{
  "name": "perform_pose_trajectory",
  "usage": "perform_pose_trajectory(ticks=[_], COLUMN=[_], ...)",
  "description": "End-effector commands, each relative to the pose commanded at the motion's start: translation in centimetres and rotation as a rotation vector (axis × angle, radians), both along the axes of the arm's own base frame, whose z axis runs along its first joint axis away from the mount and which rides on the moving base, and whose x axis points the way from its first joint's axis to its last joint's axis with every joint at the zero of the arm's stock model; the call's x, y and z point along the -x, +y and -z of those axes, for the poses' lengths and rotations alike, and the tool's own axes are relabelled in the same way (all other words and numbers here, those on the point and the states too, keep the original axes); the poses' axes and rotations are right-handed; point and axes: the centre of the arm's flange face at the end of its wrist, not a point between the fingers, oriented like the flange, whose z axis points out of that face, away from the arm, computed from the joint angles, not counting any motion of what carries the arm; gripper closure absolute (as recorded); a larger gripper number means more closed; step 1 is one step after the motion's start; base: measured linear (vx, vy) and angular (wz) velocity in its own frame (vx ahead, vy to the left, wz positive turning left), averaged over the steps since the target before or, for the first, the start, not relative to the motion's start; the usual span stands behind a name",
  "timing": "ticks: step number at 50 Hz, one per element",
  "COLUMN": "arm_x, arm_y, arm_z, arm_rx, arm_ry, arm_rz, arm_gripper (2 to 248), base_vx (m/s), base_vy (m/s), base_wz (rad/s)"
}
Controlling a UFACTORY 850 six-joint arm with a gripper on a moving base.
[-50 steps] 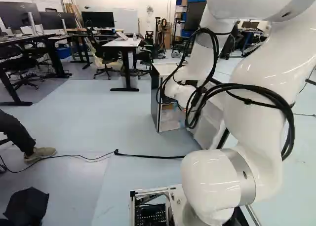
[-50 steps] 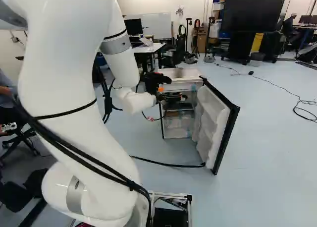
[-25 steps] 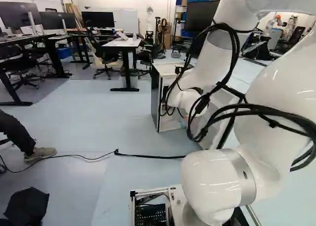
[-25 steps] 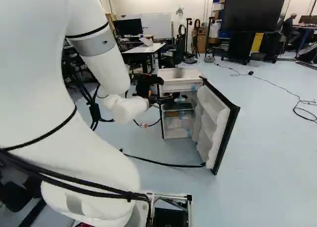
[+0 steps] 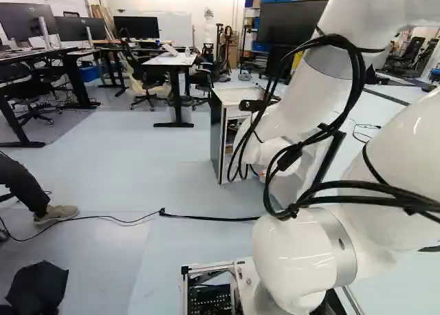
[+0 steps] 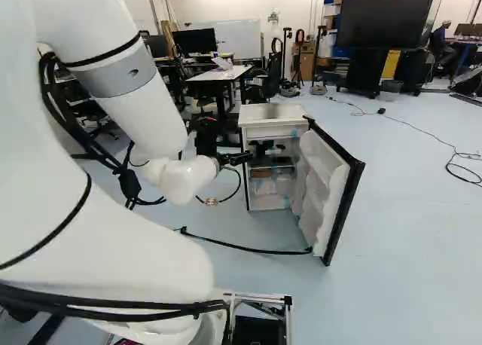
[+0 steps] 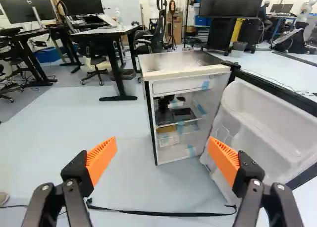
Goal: Open the fridge door
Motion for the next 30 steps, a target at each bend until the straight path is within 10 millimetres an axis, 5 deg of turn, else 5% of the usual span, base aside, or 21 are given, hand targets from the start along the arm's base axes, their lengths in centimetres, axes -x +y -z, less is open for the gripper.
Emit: perform_pose_trajectory(ticks=[30], arm_x=[2.4], arm_y=[0.7], arm_z=[0.5], arm_rx=[0.012], arm_ry=[0.015], arm_rz=[-0.072], arm_gripper=[3], base_vx=[0.0], base_vy=[0.0], base_wz=[0.0])
